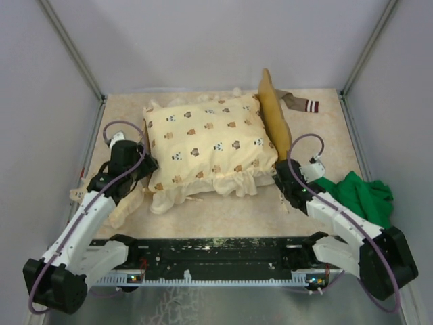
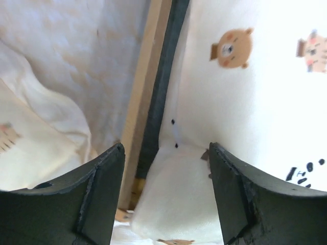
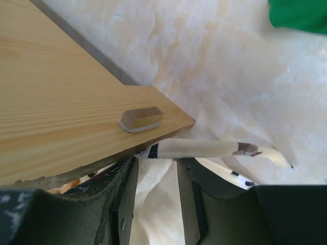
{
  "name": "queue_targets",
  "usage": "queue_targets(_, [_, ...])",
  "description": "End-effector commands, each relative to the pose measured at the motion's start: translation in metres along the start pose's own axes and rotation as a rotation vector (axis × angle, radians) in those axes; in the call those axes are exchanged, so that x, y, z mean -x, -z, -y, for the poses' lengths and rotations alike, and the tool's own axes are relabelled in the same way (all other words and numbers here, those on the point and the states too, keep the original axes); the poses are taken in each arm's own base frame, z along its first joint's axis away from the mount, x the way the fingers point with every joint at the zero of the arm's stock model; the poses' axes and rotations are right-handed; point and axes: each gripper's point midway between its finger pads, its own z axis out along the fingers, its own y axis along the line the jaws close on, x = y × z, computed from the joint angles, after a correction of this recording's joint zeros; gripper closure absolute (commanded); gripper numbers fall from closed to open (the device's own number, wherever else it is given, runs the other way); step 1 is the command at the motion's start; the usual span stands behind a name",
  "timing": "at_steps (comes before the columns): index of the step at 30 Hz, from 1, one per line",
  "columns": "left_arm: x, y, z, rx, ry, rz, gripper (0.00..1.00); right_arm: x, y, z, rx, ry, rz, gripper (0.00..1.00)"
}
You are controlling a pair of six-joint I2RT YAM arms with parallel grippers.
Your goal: Set up the pet bed
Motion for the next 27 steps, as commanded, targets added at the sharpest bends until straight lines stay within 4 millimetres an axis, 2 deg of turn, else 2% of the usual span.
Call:
queue_targets(1, [0.056,0.015,0.018,-0.067,-0.124,0.144,0.29,0.037,-0.015,-0.047,0.078,0.019,0.106,0.63])
queue_targets(5, [0.089,0.04,0.054,-0.203,-0.266,0.147,0.37,0.035,-0.038,-0.049,0.094,0.081,0.082,0.63])
queue_targets(7, [0.098,0.04,0.051,-0.177,-0.313,0.167,0.36,0.038,-0.045,-0.05,0.097,0.124,0.097,0.63])
queue_targets(9, [0.096,0.029,0.042,-0.129,-0.323,0.151,0.35,0.047,-0.05,-0.057,0.12,0.146,0.117,0.63])
queue_targets(14, [0.061,-0.005,0.04,-0.152,-0.296,0.022,0.39,0.066,-0.057,-0.103,0.235,0.26,0.147,0.63])
queue_targets(18, [0.059,-0.032,0.039,-0.144,-0.232,0.006,0.39,0.069,-0.068,-0.116,0.213,0.343,0.135,0.62])
queue_targets(21, [0.062,-0.05,0.033,-0.086,-0.146,-0.011,0.43,0.069,-0.068,-0.118,0.208,0.38,0.121,0.61])
queue_targets(24, [0.058,-0.065,0.022,-0.014,-0.071,-0.06,0.45,0.069,-0.063,-0.109,0.187,0.379,0.115,0.6])
queue_targets(27, [0.053,-0.08,0.014,-0.019,0.002,-0.098,0.48,0.064,-0.055,-0.103,0.203,0.393,0.097,0.59])
